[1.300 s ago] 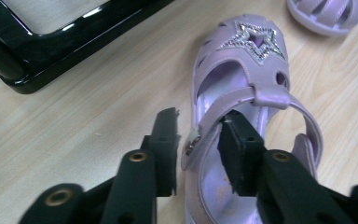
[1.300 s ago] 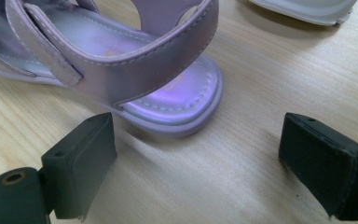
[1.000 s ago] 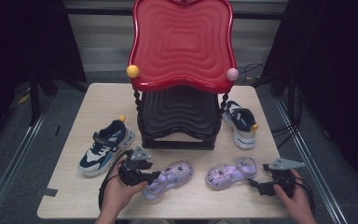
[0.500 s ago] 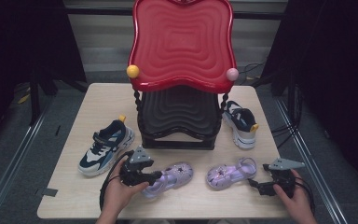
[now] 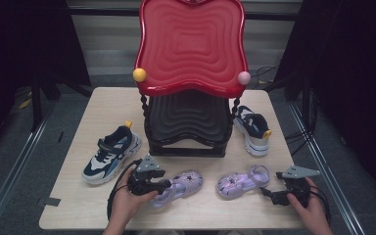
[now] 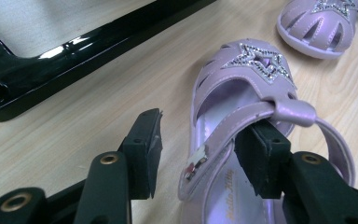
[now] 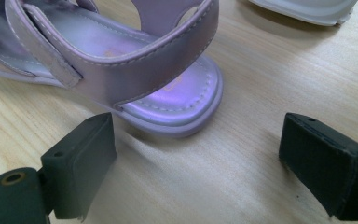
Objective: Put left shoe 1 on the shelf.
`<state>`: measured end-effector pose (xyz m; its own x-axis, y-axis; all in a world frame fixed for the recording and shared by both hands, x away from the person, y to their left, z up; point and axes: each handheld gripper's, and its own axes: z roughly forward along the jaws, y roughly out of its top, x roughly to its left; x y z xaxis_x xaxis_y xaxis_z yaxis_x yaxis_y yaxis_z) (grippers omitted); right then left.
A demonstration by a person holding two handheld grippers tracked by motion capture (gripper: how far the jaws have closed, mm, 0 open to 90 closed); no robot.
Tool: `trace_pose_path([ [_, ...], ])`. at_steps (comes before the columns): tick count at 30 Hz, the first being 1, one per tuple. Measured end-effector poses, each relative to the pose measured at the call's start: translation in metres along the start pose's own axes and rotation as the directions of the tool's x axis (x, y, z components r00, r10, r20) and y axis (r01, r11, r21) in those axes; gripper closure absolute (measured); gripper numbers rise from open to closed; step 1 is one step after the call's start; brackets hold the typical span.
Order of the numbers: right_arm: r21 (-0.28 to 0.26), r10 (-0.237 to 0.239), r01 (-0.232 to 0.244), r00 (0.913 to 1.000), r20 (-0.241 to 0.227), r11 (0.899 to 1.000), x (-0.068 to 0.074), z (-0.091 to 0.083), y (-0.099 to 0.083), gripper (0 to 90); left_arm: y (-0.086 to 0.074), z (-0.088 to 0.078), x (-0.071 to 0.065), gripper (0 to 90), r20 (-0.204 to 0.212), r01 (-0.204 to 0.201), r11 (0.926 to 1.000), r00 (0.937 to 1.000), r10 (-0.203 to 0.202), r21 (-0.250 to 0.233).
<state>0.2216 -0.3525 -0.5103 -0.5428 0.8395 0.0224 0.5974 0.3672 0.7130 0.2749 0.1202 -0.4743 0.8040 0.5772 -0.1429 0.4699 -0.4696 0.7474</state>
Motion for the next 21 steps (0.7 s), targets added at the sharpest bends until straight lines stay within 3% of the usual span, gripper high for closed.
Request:
trace_pose_path([
  [3, 0.000, 0.000, 0.000, 1.0000, 0.000, 1.000, 0.0000, 0.0000, 0.0000, 10.1, -0.0002, -0.0005, 0.0012, 54.7, -0.013, -0.008, 0.9999, 0.9999, 0.007, -0.010],
  [9, 0.000, 0.000, 0.000, 1.0000, 0.000, 1.000, 0.0000, 0.0000, 0.0000, 10.1, -0.0009, 0.0001, 0.0005, 63.2, 0.019, -0.013, 0.9997, 0.9997, 0.014, -0.020],
  [21, 0.000, 0.000, 0.000, 1.0000, 0.000, 1.000, 0.0000, 0.0000, 0.0000, 10.0, -0.0013, 0.0003, 0.0017, 65.0, 0.042, -0.037, 0.9990, 0.9984, 0.038, -0.025],
])
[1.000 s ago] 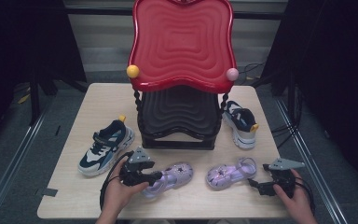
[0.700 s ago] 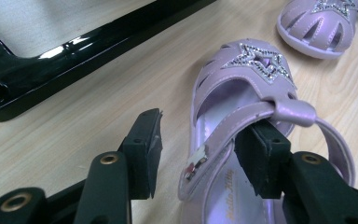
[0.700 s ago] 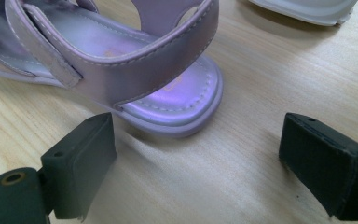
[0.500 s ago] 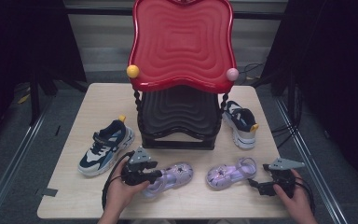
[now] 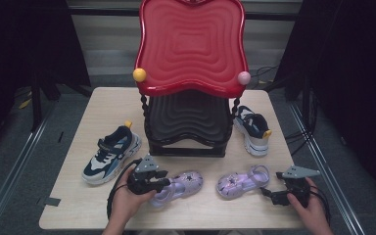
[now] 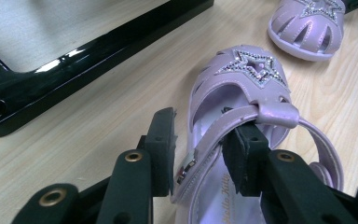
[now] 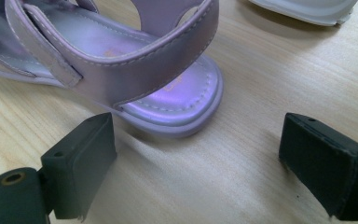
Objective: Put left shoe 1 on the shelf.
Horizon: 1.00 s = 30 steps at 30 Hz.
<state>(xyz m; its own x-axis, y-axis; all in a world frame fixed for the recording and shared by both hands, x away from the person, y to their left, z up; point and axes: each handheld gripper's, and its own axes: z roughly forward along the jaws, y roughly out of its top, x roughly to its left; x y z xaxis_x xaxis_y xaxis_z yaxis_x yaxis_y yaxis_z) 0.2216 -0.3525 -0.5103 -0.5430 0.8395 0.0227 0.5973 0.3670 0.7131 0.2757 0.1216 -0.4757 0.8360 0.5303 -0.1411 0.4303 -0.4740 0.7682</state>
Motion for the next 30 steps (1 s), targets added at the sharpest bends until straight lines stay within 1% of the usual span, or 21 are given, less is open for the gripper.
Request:
trace_pose_path([
  [3, 0.000, 0.000, 0.000, 1.0000, 0.000, 1.000, 0.0000, 0.0000, 0.0000, 10.0, -0.0006, 0.0006, -0.0006, 67.5, -0.003, 0.002, 1.0000, 1.0000, -0.002, -0.006],
  [4, 0.000, 0.000, 0.000, 1.0000, 0.000, 1.000, 0.0000, 0.0000, 0.0000, 10.0, -0.0007, 0.0006, -0.0006, 68.0, -0.003, -0.007, 1.0000, 1.0000, 0.007, -0.003],
  [5, 0.000, -0.001, 0.001, 1.0000, 0.000, 1.000, 0.0000, 0.0000, 0.0000, 10.1, -0.0008, 0.0004, -0.0007, 70.2, -0.004, -0.007, 1.0000, 1.0000, 0.007, -0.001],
  [8, 0.000, -0.001, 0.001, 1.0000, 0.000, 1.000, 0.0000, 0.0000, 0.0000, 10.0, -0.0004, -0.0003, -0.0008, 72.3, -0.006, -0.014, 0.9999, 0.9999, 0.014, 0.007],
  [10, 0.000, 0.000, 0.000, 1.0000, 0.000, 1.000, 0.0000, 0.0000, 0.0000, 10.0, 0.0008, -0.0008, -0.0001, 72.8, -0.003, -0.012, 0.9998, 0.9999, 0.012, 0.018],
  [13, 0.000, 0.000, 0.000, 1.0000, 0.000, 1.000, 0.0001, 0.0000, 0.0000, 10.1, 0.0018, -0.0013, 0.0001, 72.9, 0.002, -0.021, 0.9994, 0.9998, 0.021, 0.026],
  [15, 0.000, 0.000, 0.000, 1.0000, 0.000, 1.000, 0.0000, 0.0000, 0.0000, 10.0, 0.0031, -0.0019, -0.0012, 74.5, -0.006, -0.038, 0.9985, 0.9992, 0.038, 0.038],
  [16, 0.000, 0.000, 0.000, 1.0000, 0.000, 1.000, 0.0000, 0.0000, 0.0000, 10.1, 0.0038, -0.0030, -0.0030, 76.3, -0.011, -0.037, 0.9980, 0.9992, 0.038, 0.050],
  [18, 0.000, 0.000, 0.000, 1.0000, 0.000, 1.000, 0.0000, 0.0000, 0.0000, 10.1, 0.0035, -0.0031, -0.0038, 77.1, -0.013, -0.035, 0.9981, 0.9993, 0.035, 0.051],
  [19, 0.000, 0.000, 0.000, 1.0000, -0.001, 1.000, 0.0000, 0.0000, 0.0000, 10.0, 0.0034, -0.0034, -0.0042, 78.1, -0.018, -0.038, 0.9980, 0.9991, 0.038, 0.050],
  [21, -0.001, -0.003, 0.003, 1.0000, -0.001, 1.000, -0.0002, 0.0001, 0.0001, 10.0, 0.0025, -0.0035, -0.0052, 79.7, -0.030, -0.031, 0.9985, 0.9990, 0.032, 0.045],
  [24, -0.001, -0.002, 0.002, 1.0000, -0.001, 1.000, -0.0001, 0.0001, 0.0001, 10.0, 0.0010, -0.0041, -0.0051, 81.8, -0.021, -0.023, 0.9991, 0.9995, 0.023, 0.037],
  [26, -0.001, -0.003, 0.003, 1.0000, -0.001, 1.000, -0.0002, 0.0001, 0.0001, 10.0, 0.0012, -0.0047, -0.0060, 82.5, -0.034, -0.027, 0.9991, 0.9990, 0.028, 0.032],
  [30, -0.003, -0.005, 0.005, 1.0000, -0.005, 1.000, -0.0004, 0.0004, 0.0001, 10.0, 0.0020, -0.0077, -0.0069, 82.7, -0.056, -0.050, 0.9984, 0.9971, 0.052, 0.026],
])
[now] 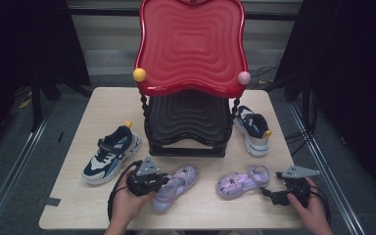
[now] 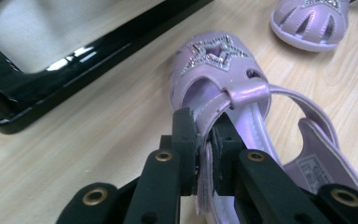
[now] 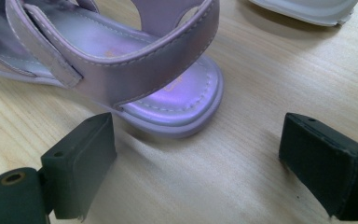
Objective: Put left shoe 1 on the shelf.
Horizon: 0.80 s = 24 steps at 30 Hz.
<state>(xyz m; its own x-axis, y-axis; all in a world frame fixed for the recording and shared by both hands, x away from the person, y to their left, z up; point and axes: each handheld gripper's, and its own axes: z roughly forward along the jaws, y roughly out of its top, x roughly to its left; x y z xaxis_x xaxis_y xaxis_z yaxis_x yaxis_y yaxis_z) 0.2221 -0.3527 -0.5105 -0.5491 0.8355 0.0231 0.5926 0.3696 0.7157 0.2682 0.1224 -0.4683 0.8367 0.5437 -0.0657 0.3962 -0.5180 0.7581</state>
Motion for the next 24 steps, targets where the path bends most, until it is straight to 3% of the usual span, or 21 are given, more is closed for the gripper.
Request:
trace_pose_path([
  [9, 0.000, -0.001, 0.001, 1.0000, -0.001, 1.000, 0.000, 0.000, 0.000, 10.0, 0.003, -0.013, 0.001, 82.9, -0.053, -0.016, 0.9978, 0.9985, 0.012, -0.064],
  [14, 0.000, 0.000, 0.000, 1.0000, 0.000, 1.000, 0.000, 0.000, 0.000, 10.0, 0.008, -0.021, -0.002, 82.8, -0.065, -0.031, 0.9915, 0.9976, 0.023, -0.126],
  [19, 0.001, 0.001, -0.001, 1.0000, 0.000, 1.000, 0.000, 0.000, 0.000, 10.1, 0.005, -0.015, -0.002, 82.5, -0.098, -0.064, 0.9924, 0.9938, 0.053, -0.105],
  [24, 0.000, 0.000, 0.000, 1.0000, -0.001, 1.000, 0.000, 0.000, 0.000, 10.1, -0.001, -0.006, -0.001, 82.2, -0.094, -0.052, 0.9957, 0.9946, 0.045, -0.077],
])
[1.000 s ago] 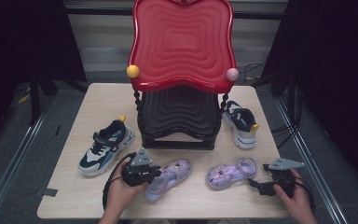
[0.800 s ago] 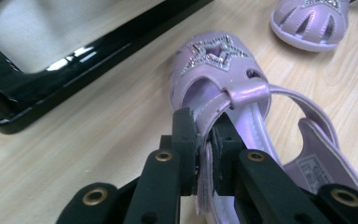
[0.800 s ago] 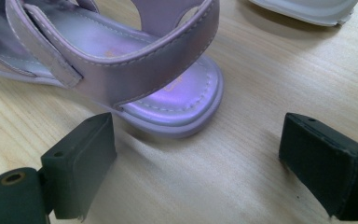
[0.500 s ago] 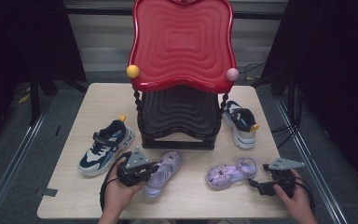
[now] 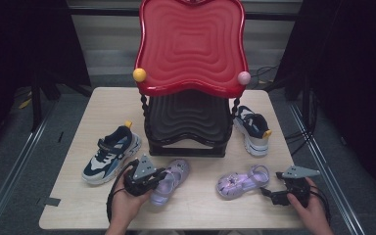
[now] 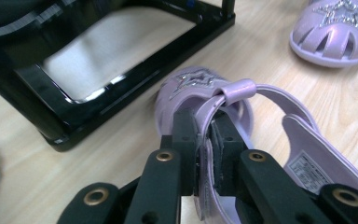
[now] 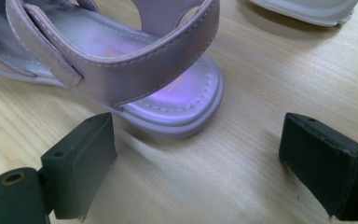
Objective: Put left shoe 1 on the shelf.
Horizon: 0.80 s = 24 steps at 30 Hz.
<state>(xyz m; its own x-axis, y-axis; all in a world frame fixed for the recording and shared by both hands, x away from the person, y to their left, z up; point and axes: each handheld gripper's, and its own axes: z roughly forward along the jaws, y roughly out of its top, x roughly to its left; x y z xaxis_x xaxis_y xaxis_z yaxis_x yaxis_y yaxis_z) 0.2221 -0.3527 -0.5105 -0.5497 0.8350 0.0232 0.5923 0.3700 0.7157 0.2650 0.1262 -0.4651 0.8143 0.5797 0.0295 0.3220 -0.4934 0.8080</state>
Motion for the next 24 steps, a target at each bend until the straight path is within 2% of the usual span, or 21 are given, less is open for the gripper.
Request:
trace_pose_path([
  [2, 0.002, 0.002, -0.002, 1.0000, 0.002, 1.000, 0.000, 0.000, 0.000, 10.0, -0.001, 0.001, -0.001, 81.0, 0.019, 0.029, 0.9996, 0.9994, -0.029, -0.006],
  [7, 0.002, 0.002, -0.002, 1.0000, 0.001, 1.000, 0.000, 0.000, 0.000, 10.1, -0.010, 0.003, 0.001, 78.0, 0.024, 0.076, 0.9970, 0.9968, -0.077, 0.015],
  [8, 0.001, 0.002, -0.002, 1.0000, 0.001, 1.000, 0.000, 0.000, 0.000, 10.1, -0.010, 0.003, 0.002, 75.9, 0.018, 0.074, 0.9972, 0.9971, -0.074, 0.014],
  [11, 0.000, 0.002, -0.002, 1.0000, -0.001, 1.000, 0.000, 0.000, 0.000, 10.0, -0.013, 0.008, 0.002, 71.7, 0.027, 0.102, 0.9947, 0.9944, -0.103, 0.010],
  [13, 0.000, 0.002, -0.002, 1.0000, -0.002, 1.000, 0.000, 0.000, 0.000, 10.1, -0.015, 0.010, 0.003, 73.5, 0.023, 0.111, 0.9938, 0.9935, -0.111, 0.009],
  [14, 0.000, 0.002, -0.002, 1.0000, -0.001, 1.000, 0.000, 0.000, 0.000, 10.1, -0.015, 0.010, 0.004, 77.3, 0.027, 0.122, 0.9925, 0.9921, -0.122, 0.002],
  [17, 0.000, 0.002, -0.002, 1.0000, -0.001, 1.000, 0.000, 0.000, 0.000, 10.1, -0.017, 0.009, 0.007, 79.9, 0.028, 0.132, 0.9913, 0.9909, -0.132, 0.001],
  [21, 0.000, 0.002, -0.002, 1.0000, -0.001, 1.000, 0.000, 0.000, 0.000, 10.0, -0.020, 0.009, 0.008, 81.5, 0.029, 0.139, 0.9899, 0.9899, -0.139, -0.026],
  [24, 0.003, 0.004, -0.004, 1.0000, 0.002, 1.000, 0.001, 0.000, 0.000, 10.1, -0.018, 0.008, 0.007, 81.9, 0.021, 0.120, 0.9919, 0.9926, -0.120, -0.041],
])
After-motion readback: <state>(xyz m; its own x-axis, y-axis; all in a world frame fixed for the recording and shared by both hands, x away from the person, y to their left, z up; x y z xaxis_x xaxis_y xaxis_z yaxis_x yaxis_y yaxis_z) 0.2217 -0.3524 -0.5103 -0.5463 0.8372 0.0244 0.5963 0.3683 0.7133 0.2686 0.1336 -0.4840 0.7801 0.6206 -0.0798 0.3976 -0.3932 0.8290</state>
